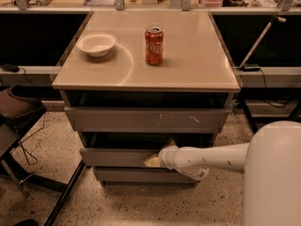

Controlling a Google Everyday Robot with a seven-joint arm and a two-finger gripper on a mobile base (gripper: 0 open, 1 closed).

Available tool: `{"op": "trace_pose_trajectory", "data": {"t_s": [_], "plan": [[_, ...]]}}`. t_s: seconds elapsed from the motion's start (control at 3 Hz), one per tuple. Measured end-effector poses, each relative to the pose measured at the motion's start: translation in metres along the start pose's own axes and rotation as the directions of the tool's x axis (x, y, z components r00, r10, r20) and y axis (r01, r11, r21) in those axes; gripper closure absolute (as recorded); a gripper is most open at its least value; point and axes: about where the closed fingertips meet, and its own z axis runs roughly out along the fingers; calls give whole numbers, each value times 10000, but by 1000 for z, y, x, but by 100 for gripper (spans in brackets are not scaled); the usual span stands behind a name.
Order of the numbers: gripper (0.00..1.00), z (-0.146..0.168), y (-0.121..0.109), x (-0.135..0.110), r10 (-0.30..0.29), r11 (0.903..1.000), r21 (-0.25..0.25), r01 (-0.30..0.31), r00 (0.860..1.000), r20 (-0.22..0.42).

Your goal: Open middle drawer

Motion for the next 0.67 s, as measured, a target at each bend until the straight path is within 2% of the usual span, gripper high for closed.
{"op": "trace_pose_trajectory", "data": {"t_s": [0.67], "plan": [[65,0,0,0,0,10000,-1,0,10000,0]]}}
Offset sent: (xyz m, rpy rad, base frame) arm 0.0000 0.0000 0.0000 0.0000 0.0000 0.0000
